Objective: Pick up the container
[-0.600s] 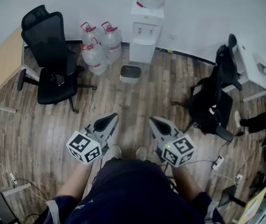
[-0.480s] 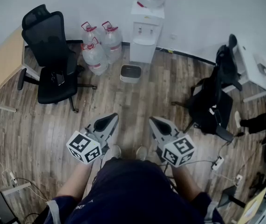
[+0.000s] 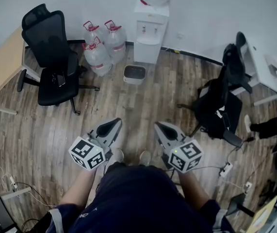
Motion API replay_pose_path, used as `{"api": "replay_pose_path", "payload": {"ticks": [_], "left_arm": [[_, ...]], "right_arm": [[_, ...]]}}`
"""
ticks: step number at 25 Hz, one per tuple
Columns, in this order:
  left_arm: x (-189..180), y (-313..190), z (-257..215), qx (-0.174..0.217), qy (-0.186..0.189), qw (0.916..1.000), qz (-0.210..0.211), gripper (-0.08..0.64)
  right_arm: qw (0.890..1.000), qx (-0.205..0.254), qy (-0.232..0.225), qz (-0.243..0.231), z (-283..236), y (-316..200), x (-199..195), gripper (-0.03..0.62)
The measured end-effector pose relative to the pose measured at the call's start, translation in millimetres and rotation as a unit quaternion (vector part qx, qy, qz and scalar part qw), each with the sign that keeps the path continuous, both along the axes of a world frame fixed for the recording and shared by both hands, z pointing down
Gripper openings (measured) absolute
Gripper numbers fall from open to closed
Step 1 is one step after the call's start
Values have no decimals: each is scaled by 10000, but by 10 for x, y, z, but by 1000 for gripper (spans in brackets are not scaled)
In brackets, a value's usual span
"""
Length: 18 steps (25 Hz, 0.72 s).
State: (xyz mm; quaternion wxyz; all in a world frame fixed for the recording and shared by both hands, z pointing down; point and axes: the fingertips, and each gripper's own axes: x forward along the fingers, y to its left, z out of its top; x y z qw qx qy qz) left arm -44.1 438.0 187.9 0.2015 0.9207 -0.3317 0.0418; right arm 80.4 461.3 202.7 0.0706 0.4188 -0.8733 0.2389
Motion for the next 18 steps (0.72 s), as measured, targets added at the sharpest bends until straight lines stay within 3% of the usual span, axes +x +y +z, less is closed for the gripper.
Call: {"api": "replay_pose_path", "payload": {"ticks": [10, 18], "left_arm": [[352, 122, 142, -165, -233, 9993, -246, 25], [505, -171, 203, -244, -348, 9987, -284, 25]], "right_arm": [[9995, -202, -121, -188, 135, 26, 561, 17], [9989, -388, -173, -199, 272, -241, 766, 17]]}}
